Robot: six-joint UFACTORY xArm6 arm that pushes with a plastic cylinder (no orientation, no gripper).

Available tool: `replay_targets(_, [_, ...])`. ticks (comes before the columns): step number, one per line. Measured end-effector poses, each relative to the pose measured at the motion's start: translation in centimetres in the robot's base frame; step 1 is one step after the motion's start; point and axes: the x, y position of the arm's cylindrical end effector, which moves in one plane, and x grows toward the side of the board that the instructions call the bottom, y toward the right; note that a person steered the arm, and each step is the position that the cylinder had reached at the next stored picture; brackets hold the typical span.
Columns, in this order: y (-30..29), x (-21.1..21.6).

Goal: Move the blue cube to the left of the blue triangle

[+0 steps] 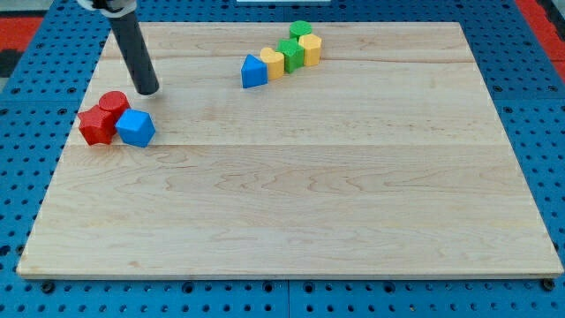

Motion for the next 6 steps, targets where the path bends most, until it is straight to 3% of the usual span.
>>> replay_targets(2, [9.7, 11.9])
replay_targets(3, [1.1, 12.6])
replay_targets(4, [-3.2, 10.5])
replay_targets(5, [3.1, 6.3])
replay_targets(6, [4.8, 1.2])
